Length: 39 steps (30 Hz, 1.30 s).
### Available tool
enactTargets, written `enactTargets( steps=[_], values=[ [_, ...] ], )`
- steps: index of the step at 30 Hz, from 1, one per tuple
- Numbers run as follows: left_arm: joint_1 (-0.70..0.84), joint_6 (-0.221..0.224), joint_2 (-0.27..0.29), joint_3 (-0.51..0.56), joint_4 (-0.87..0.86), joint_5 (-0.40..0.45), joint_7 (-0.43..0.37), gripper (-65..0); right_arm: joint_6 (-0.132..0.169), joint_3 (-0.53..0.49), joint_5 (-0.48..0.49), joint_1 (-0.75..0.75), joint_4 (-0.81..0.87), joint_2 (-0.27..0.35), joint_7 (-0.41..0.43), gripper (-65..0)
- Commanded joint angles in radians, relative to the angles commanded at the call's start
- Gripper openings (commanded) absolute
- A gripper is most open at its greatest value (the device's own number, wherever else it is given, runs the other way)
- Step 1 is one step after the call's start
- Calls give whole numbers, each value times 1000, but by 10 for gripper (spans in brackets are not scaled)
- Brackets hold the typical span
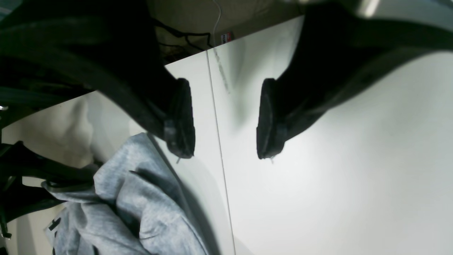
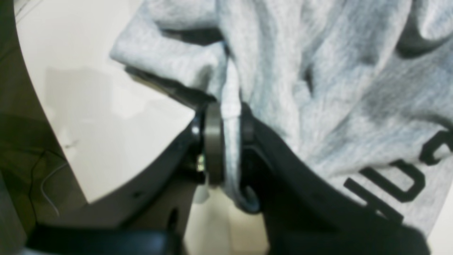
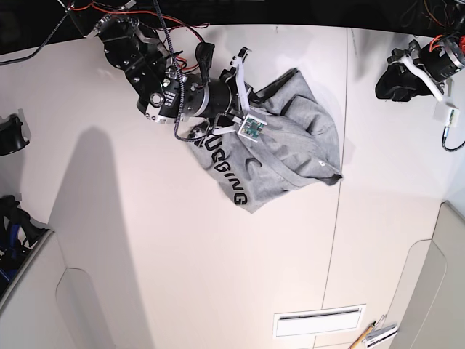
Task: Fold the T-shirt properly
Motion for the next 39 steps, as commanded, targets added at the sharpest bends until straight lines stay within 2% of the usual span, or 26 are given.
enactTargets(
  steps=[4,7,11,13,16,21,22,25,26,30,31,33,34,35,38,39],
  values=[
    [0,0,0,0,0,0,0,-331,-10,0,52,0,85,0,-5,-588],
    [0,0,0,0,0,0,0,-331,-10,0,71,0,134,-3,-8,-650],
    [0,0,0,0,0,0,0,-331,21,-1,100,0,136,-3,-16,-650],
    [0,0,0,0,0,0,0,-331,21,-1,130,0,136,-12,-23,-650],
    [0,0,0,0,0,0,0,-331,63,-1,153,0,136,-51,-54,-650],
    [0,0,0,0,0,0,0,-331,66,-6,170,0,135,-82,-54,-650],
    [0,0,0,0,0,-1,0,-331,66,-7,169,0,135,-82,-54,-639],
    [0,0,0,0,0,-7,0,-331,66,-7,170,-3,135,-82,-55,-428],
    [0,0,0,0,0,-17,0,-331,66,-7,171,-3,135,-82,-55,-388],
    [0,0,0,0,0,-38,0,-331,71,-12,262,-3,135,-82,-79,-374],
    [0,0,0,0,0,-37,0,-331,84,-18,264,-3,135,-83,-80,-374],
    [0,0,0,0,0,-38,2,-331,84,-20,262,-2,135,-84,-79,-374],
    [0,0,0,0,0,-37,4,-331,79,-20,244,-2,135,-86,-75,-374],
    [0,0,0,0,0,-37,4,-331,61,-20,206,-2,135,-90,-71,-374],
    [0,0,0,0,0,-38,4,-331,-27,-20,90,-2,135,-100,-31,-376],
    [0,0,0,0,0,-38,4,-331,-40,-20,69,-2,135,-100,-13,-377]
  ],
)
